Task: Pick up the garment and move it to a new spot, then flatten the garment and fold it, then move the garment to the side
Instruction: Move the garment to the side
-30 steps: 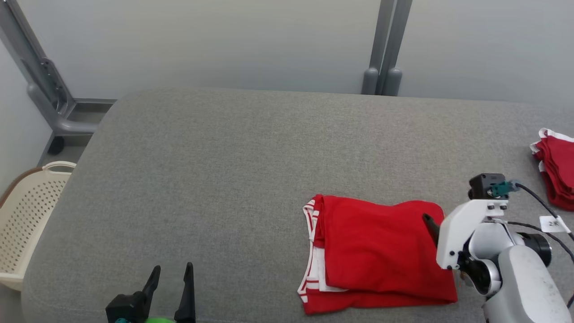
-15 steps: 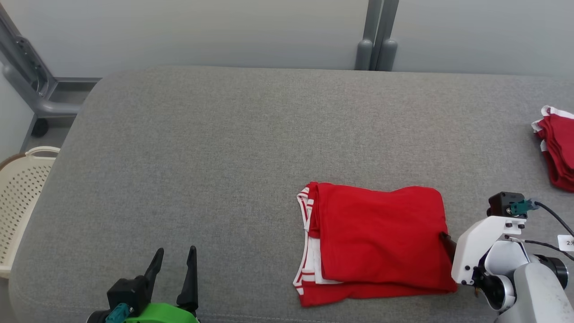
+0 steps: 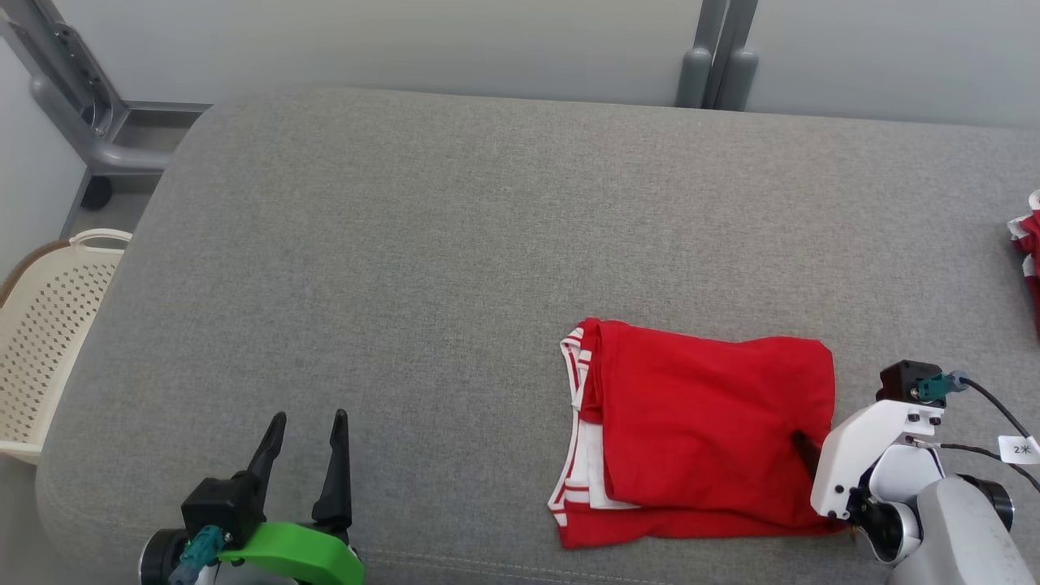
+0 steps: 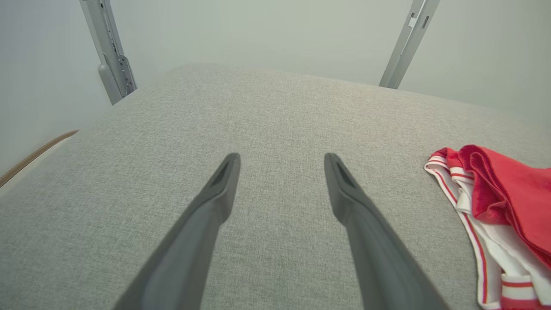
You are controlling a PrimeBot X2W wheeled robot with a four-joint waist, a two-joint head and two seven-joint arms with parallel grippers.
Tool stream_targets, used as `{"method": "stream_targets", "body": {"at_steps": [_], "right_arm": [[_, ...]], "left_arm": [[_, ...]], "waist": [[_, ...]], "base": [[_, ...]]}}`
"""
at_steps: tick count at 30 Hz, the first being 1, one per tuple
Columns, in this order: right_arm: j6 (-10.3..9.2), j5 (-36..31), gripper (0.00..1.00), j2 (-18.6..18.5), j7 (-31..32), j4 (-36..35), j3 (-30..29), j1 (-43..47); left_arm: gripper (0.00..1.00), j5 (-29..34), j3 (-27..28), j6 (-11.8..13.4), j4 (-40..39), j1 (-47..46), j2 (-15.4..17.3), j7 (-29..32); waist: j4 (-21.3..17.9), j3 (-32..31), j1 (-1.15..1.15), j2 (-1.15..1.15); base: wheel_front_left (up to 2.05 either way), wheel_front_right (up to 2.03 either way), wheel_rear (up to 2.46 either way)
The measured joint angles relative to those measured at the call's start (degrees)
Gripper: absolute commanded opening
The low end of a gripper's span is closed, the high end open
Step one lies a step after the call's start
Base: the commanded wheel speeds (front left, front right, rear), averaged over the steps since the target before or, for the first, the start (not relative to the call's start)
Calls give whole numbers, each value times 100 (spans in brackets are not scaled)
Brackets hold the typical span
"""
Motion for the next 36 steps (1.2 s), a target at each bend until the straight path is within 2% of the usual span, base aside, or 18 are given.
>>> {"method": "stream_targets", "body": {"at_steps": [1,3,13,19,31,36], "right_arm": [[0,7,38,0,-24,57,0,-21],[0,22,0,-4,-58,179,-4,-77],[4,4,0,4,-274,567,88,-297],[4,-511,0,35,-316,606,134,-520],[4,-1612,0,18,-65,827,113,-2137],[4,-1898,0,-160,-148,1023,52,-2724]], "left_arm": [[100,18,9,1,-32,-1,0,0],[100,30,15,3,-76,-7,0,0],[100,26,30,33,-138,1,4,0],[100,22,-16,58,-174,44,-3,0],[100,-29,-31,53,-379,1,-131,0],[100,37,-167,-23,-417,-192,-201,0]], "waist": [[12,-2,0,0],[26,-8,0,0],[-2,-73,0,0],[-147,-122,0,0],[-890,-55,0,0],[-1186,104,0,0]], "base": [[0,0,0],[0,0,0],[0,0,0],[0,0,0],[0,0,0],[0,0,0]]}}
